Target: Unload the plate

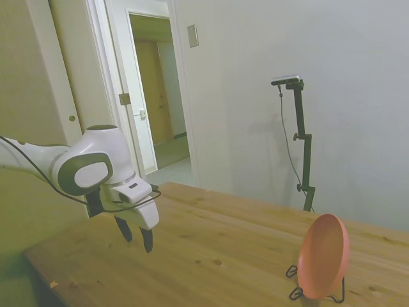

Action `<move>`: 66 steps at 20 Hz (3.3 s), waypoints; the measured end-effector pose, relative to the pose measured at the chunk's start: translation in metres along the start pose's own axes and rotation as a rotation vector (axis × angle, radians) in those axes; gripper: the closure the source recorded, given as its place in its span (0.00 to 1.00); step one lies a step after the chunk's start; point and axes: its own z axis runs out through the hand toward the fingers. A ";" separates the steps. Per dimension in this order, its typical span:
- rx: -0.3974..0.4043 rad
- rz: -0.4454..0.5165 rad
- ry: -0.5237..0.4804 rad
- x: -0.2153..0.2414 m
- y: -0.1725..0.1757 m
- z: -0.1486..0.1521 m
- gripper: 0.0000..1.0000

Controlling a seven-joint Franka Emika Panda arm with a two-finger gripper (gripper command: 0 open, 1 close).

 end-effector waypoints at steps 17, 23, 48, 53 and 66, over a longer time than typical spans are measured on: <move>-0.002 0.215 0.179 0.172 0.147 -0.116 0.00; -0.023 0.202 0.124 0.229 0.142 -0.115 0.00; -0.162 0.060 0.352 0.411 0.210 -0.106 0.00; -0.127 0.042 0.350 0.411 0.206 -0.090 0.00; -0.099 0.015 0.378 0.409 0.206 -0.059 1.00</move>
